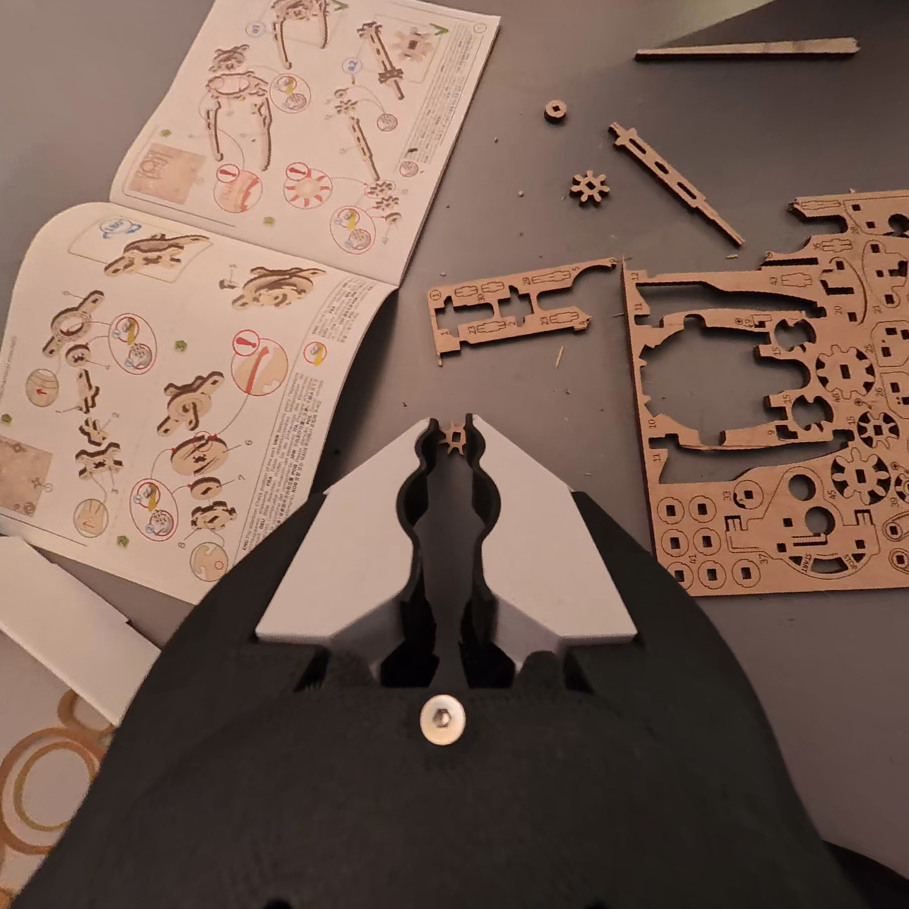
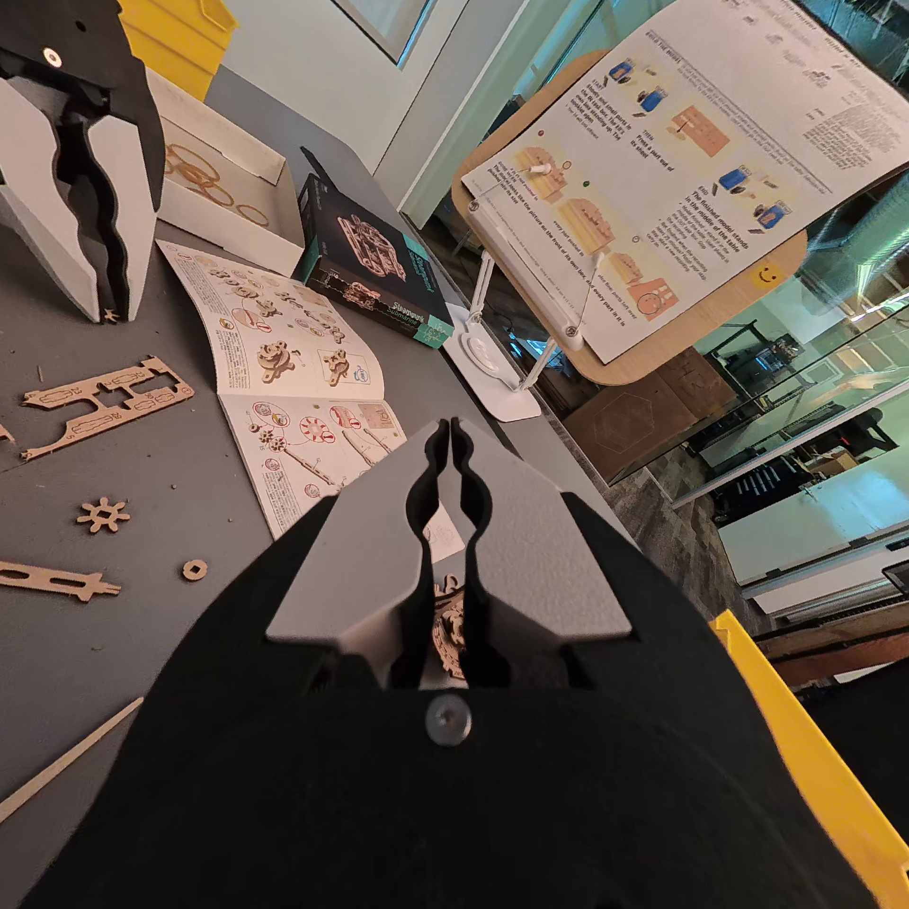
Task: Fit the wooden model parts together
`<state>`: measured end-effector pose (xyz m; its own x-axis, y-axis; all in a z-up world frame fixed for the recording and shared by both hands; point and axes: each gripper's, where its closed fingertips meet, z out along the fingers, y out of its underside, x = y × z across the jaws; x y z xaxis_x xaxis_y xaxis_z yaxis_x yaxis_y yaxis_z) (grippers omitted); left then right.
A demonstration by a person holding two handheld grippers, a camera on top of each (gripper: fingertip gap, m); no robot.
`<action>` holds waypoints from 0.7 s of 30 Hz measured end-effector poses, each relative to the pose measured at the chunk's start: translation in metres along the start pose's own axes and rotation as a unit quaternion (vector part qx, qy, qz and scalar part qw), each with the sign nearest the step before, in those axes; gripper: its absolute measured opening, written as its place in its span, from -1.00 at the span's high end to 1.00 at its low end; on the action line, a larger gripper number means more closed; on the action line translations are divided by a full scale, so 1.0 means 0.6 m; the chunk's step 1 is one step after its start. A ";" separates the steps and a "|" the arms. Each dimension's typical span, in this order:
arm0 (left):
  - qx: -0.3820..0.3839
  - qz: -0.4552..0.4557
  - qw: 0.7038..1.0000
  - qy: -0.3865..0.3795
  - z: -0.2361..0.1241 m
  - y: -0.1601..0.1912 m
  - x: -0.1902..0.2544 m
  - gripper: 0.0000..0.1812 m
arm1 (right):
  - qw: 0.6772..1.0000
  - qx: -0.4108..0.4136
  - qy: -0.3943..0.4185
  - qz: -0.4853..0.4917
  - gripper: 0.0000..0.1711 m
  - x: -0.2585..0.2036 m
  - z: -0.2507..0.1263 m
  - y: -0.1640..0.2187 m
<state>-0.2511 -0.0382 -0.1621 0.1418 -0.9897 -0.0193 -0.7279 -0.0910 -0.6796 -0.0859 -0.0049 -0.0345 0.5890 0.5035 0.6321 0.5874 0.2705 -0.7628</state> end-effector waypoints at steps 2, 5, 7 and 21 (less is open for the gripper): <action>0.000 -0.003 1.000 0.002 0.000 0.000 0.000 0.90 | 1.000 0.000 0.000 -0.001 1.00 -0.001 0.000 0.000; 0.005 -0.016 1.000 -0.004 -0.004 -0.003 -0.006 0.73 | 1.000 0.002 -0.002 0.001 1.00 -0.001 0.000 -0.001; 0.026 -0.019 0.999 0.007 -0.022 -0.015 -0.003 0.63 | 1.000 0.001 -0.003 0.001 1.00 -0.002 0.000 -0.002; -0.053 0.123 0.976 0.172 -0.085 0.059 0.108 0.67 | 1.000 -0.002 -0.007 -0.007 1.00 -0.007 0.001 -0.003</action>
<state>-0.3016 -0.1115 -0.1500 -0.2655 -0.9601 0.0874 -0.7791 0.1602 -0.6061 -0.0899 -0.0069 -0.0360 0.5730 0.5119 0.6401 0.5969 0.2747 -0.7539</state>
